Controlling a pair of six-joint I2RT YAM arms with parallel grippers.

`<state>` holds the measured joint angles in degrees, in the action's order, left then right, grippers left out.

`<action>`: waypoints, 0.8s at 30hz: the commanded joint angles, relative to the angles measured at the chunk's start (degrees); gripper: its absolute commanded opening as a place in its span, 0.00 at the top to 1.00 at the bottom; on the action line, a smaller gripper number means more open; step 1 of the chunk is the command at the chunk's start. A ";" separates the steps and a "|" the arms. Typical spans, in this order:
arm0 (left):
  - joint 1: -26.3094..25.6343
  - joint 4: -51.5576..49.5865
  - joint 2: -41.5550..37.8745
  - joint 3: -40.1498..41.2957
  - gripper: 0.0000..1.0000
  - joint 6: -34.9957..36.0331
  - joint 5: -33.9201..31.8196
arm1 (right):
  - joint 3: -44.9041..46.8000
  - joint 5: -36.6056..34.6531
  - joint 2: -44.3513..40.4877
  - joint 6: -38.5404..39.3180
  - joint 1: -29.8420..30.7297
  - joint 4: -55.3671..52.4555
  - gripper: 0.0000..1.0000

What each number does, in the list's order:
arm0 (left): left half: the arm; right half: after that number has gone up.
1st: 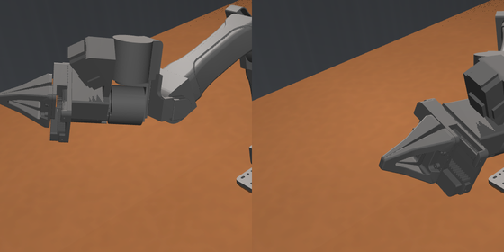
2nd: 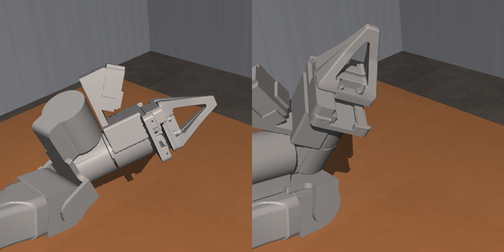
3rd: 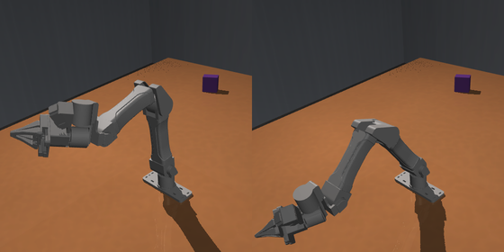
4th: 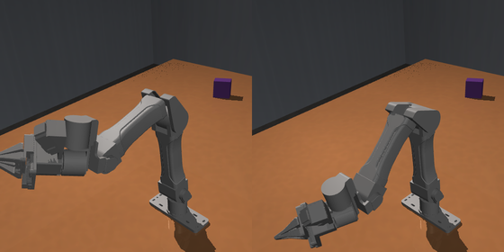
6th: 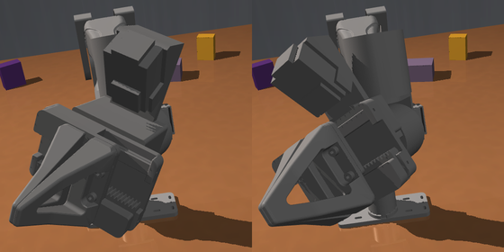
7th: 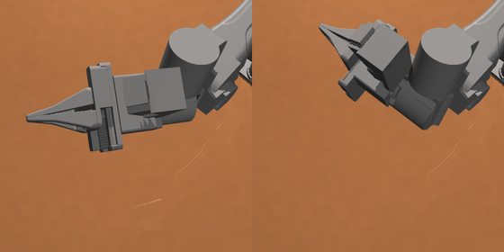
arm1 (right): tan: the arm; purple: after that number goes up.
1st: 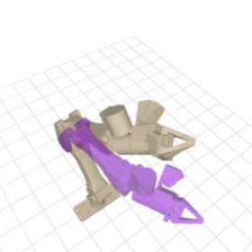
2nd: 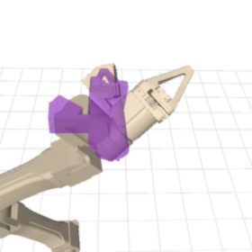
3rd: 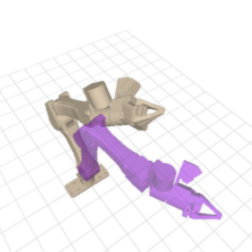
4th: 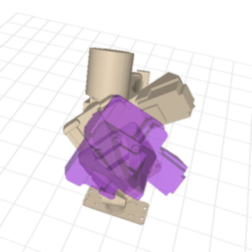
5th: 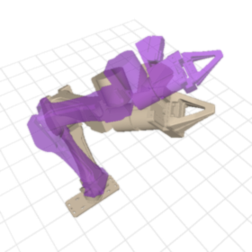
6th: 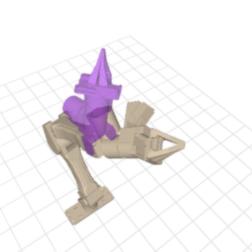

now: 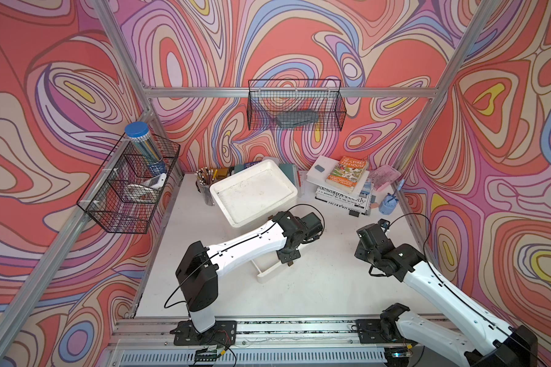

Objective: Put the paint cans in the drawer according to color
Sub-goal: Place the paint can in the storage box.

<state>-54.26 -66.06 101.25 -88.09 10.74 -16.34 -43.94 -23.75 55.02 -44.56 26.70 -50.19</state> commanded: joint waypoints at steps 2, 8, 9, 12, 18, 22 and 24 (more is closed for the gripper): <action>1.24 5.04 -1.73 3.77 0.72 -2.54 0.08 | -0.79 -0.25 -0.27 0.18 -0.17 0.59 0.44; 1.85 6.70 1.71 5.18 0.72 -4.65 1.49 | -0.88 -0.24 -0.44 0.08 -0.19 0.26 0.44; 1.95 7.27 2.20 5.61 0.72 -4.81 1.89 | -0.88 -0.24 -0.58 -0.05 -0.18 0.20 0.44; 2.23 8.38 4.05 7.03 0.72 -5.38 2.44 | -0.74 -0.25 -0.79 -0.14 -0.20 0.08 0.45; 2.57 9.26 7.15 7.41 0.70 -6.07 2.65 | -0.62 -0.11 -0.71 -0.25 -0.22 0.27 0.44; 2.84 9.70 8.05 7.41 0.65 -6.57 3.24 | -0.53 -0.10 -0.80 -0.23 -0.22 0.19 0.44; 2.89 9.57 8.49 7.37 0.61 -6.78 3.18 | -0.55 -0.20 -0.88 -0.03 -0.20 0.18 0.44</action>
<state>-51.48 -56.86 108.57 -81.01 5.08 -14.13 -43.94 -23.57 54.85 -44.60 26.70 -50.15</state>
